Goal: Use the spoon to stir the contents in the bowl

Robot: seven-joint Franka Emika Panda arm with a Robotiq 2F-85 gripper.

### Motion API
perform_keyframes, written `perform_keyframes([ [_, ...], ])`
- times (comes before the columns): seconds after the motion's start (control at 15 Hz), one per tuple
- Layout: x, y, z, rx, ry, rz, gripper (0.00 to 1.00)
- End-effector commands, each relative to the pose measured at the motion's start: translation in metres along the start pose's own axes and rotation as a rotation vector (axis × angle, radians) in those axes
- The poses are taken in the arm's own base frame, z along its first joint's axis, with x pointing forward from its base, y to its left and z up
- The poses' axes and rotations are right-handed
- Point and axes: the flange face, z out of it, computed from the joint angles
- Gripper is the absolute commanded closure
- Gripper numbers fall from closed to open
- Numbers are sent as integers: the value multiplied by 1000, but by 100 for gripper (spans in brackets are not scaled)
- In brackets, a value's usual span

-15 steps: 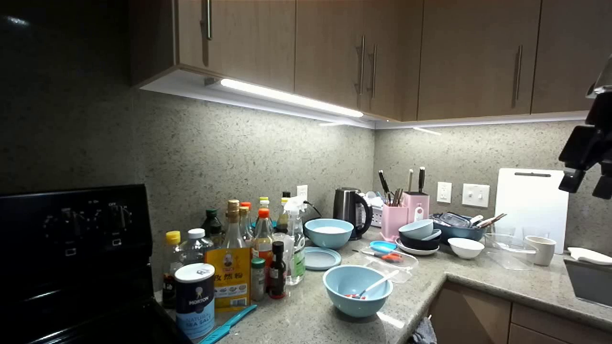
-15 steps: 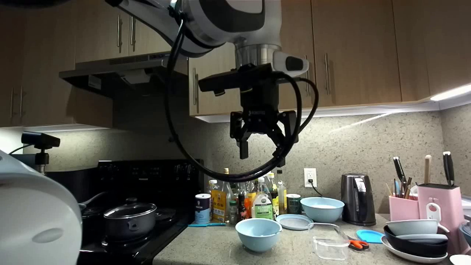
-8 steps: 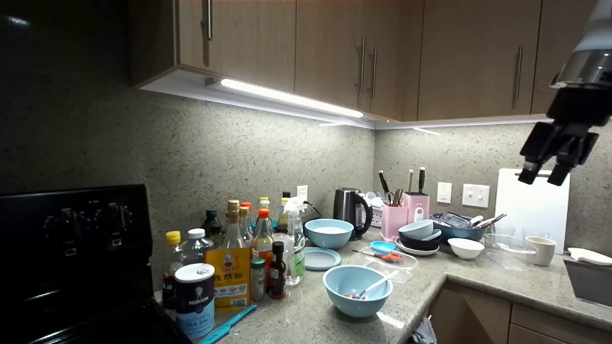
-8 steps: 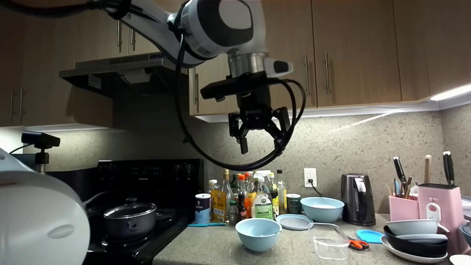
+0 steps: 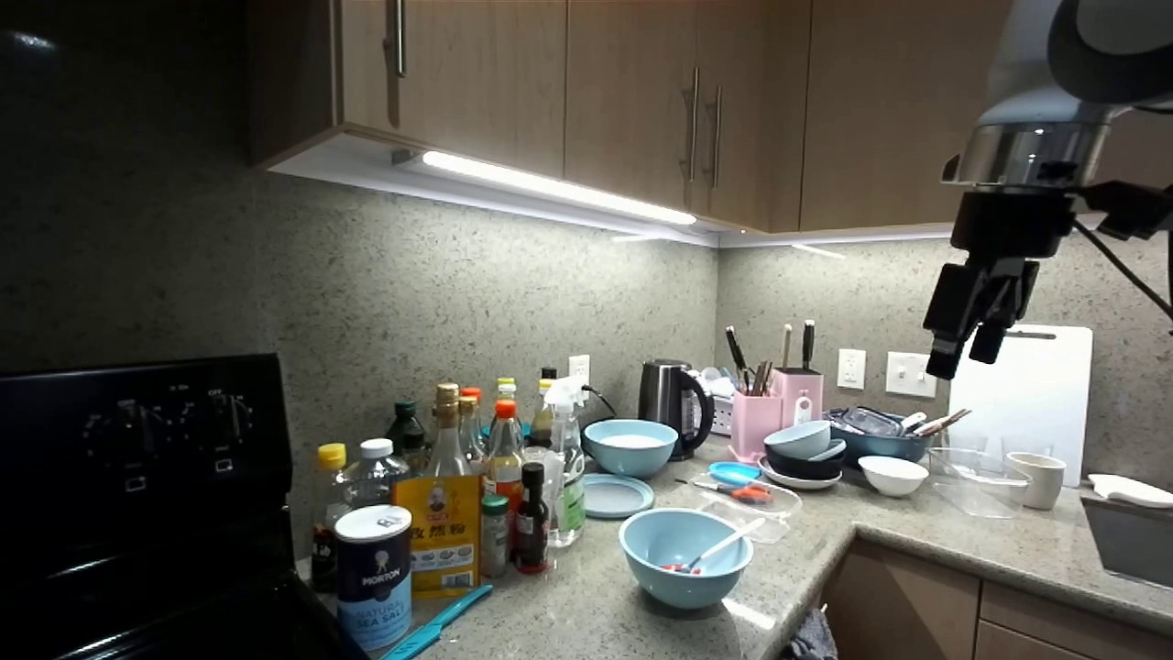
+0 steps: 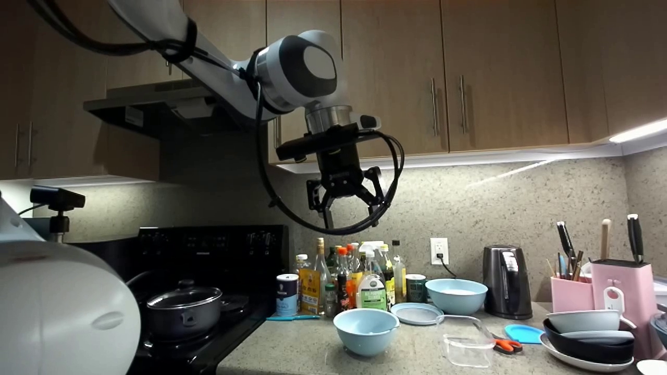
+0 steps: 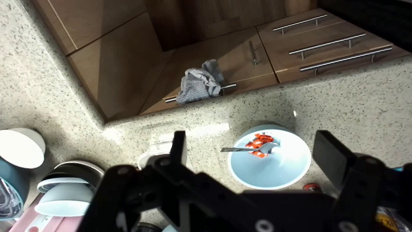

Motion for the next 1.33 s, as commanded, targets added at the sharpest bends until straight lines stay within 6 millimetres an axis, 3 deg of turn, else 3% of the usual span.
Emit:
perform_keyframes([
  [0.0, -1, 2, -2, 2, 3, 6, 0],
  [0.13, -1, 3, -3, 3, 6, 8, 0],
  [0.47, 54, 8, 29, 11, -138, -240, 0],
  [0.87, 117, -36, 66, -40, -306, -432, 0],
  [0.93, 100, -28, 60, 0, -247, -378, 0],
  [1.07, 115, -39, 70, -20, -283, -415, 0],
  [1.27, 119, -39, 72, -23, -293, -417, 0],
])
